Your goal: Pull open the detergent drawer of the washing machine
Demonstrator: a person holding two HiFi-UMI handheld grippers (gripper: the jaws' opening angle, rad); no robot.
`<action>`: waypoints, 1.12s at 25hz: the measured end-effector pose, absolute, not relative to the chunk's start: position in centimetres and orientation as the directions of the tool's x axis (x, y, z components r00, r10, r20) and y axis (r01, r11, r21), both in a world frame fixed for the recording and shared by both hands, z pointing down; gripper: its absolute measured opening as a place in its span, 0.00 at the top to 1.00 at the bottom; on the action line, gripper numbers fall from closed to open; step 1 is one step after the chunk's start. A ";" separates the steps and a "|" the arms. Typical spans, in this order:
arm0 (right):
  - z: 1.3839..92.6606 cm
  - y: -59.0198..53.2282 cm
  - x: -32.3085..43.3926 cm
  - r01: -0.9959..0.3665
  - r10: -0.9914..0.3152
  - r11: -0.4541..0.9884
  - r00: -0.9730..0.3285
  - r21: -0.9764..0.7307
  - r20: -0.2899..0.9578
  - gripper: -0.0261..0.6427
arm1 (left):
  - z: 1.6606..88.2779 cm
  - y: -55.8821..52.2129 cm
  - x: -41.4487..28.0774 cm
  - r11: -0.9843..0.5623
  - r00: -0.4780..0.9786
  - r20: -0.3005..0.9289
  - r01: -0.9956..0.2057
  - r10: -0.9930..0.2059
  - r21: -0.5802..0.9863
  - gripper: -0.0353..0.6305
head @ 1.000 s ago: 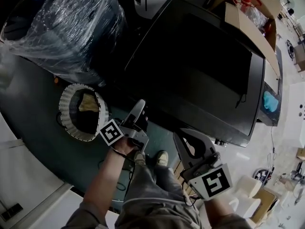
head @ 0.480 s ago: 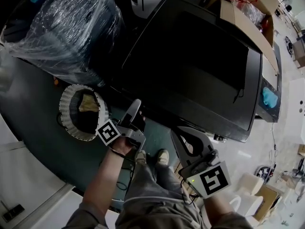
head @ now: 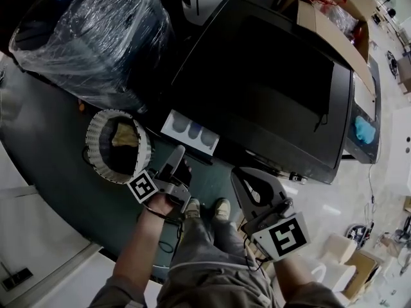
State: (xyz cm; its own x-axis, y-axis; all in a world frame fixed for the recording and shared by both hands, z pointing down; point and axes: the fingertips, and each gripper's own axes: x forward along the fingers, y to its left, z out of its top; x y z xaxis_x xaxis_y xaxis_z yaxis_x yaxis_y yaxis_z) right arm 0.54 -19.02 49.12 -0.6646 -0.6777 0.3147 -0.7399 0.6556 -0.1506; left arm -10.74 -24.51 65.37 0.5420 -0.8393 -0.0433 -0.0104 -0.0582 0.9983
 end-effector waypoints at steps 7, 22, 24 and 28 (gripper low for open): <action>48.9 -17.4 0.0 -0.724 -0.660 0.672 -0.681 -0.155 0.317 0.91 | 65.6 -21.3 -12.2 -0.040 0.528 -0.020 -0.027 -0.849 0.999 0.31; 48.7 -14.8 -2.4 -0.694 -0.625 0.703 -0.706 -0.153 0.332 0.91 | 65.6 -17.9 -13.7 -0.016 0.519 0.000 -0.026 -0.855 1.000 0.32; 48.5 -14.7 -2.6 -0.694 -0.626 0.704 -0.706 -0.150 0.330 0.91 | 65.6 -18.1 -13.7 -0.011 0.524 0.012 -0.042 -0.852 0.999 0.32; 47.6 -14.7 -2.5 -0.703 -0.636 0.696 -0.698 -0.146 0.328 0.91 | 65.4 -17.8 -13.8 0.013 0.543 0.085 -0.135 -0.836 0.991 0.32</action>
